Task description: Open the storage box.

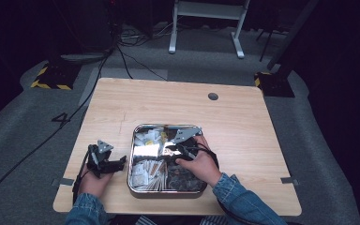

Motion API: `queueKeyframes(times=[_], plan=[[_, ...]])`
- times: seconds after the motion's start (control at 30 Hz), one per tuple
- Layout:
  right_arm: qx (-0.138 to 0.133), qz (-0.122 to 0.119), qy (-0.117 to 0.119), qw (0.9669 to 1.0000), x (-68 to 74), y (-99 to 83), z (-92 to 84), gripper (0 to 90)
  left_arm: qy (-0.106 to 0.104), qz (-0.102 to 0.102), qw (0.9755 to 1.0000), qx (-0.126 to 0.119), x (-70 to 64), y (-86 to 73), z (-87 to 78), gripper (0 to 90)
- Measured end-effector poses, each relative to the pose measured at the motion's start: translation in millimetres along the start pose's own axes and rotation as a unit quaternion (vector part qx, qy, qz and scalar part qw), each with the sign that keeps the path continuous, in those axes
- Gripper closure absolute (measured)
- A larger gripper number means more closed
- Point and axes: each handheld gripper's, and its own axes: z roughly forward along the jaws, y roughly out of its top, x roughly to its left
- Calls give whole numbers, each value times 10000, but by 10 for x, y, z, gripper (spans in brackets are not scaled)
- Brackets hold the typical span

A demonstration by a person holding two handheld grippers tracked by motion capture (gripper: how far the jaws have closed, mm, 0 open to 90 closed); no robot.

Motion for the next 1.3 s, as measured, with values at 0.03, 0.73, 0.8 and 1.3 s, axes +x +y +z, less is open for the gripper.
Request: queueKeyframes(times=[0.03, 0.73, 0.8, 1.3], plan=[[0, 0, 0, 10000, 0, 0, 0, 584, 0, 0, 10000, 0, 0, 0, 0, 181], [-280, 46, -92, 9996, 55, 119, -152, 587, -19, 20, 10000, -6, 14, 11, 8, 185], [-352, 14, -103, 9993, 66, 158, -209, 587, -16, 21, 10000, -6, 14, 11, 8, 184], [-808, 63, -325, 9962, 5, 235, -731, 587, -43, -11, 10000, -9, 17, 17, 14, 191]])
